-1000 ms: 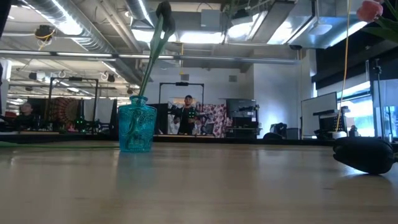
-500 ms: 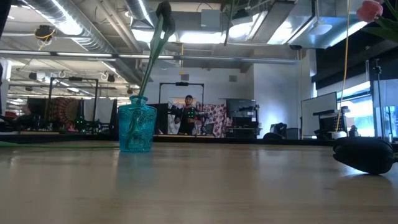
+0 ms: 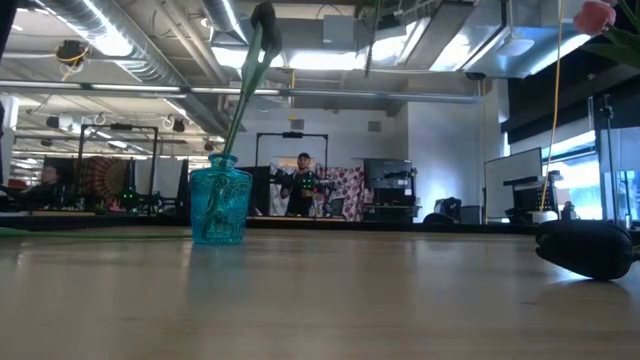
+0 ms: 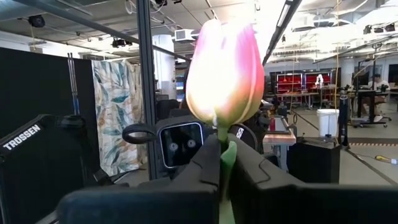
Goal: Sort flowers into vase by color
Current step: Put the pink tulip into the purple vase
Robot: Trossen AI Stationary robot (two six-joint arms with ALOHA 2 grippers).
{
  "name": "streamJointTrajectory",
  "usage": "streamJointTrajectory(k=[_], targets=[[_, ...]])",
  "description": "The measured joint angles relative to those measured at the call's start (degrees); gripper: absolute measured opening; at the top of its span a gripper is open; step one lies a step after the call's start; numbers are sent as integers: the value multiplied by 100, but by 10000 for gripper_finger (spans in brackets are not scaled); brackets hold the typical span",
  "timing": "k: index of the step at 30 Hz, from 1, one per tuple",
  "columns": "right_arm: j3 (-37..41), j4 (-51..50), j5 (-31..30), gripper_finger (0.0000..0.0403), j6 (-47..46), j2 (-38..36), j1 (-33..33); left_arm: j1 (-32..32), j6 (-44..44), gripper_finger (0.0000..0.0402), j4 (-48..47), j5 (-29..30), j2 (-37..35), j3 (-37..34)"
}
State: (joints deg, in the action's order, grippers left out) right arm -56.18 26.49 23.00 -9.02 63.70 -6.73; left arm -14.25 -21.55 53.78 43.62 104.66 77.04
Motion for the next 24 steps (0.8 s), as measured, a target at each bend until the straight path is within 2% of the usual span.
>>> streamJointTrajectory(k=[4,7,10,13,16,21,24], targets=[[0,-2,4,8,-51,-24,-1,-181,31,156,-192,111,-40,-1],[2,-43,92,5,-151,-69,-3,-453,42,173,-386,533,-181,0],[2,-418,257,5,-190,-165,-3,-868,95,183,-1248,1186,-439,4],[2,-1037,350,3,-190,-271,-3,-1406,464,185,-2033,1445,-565,6],[2,-1472,695,3,-171,-432,-3,-1938,1049,182,-2819,1550,-670,6],[2,-2189,1788,2,-326,-1138,-8,-2655,2283,178,-4008,1596,-677,4],[2,-2470,1969,2,-464,-1739,-3,-2911,2979,178,-4608,1672,-664,4]])
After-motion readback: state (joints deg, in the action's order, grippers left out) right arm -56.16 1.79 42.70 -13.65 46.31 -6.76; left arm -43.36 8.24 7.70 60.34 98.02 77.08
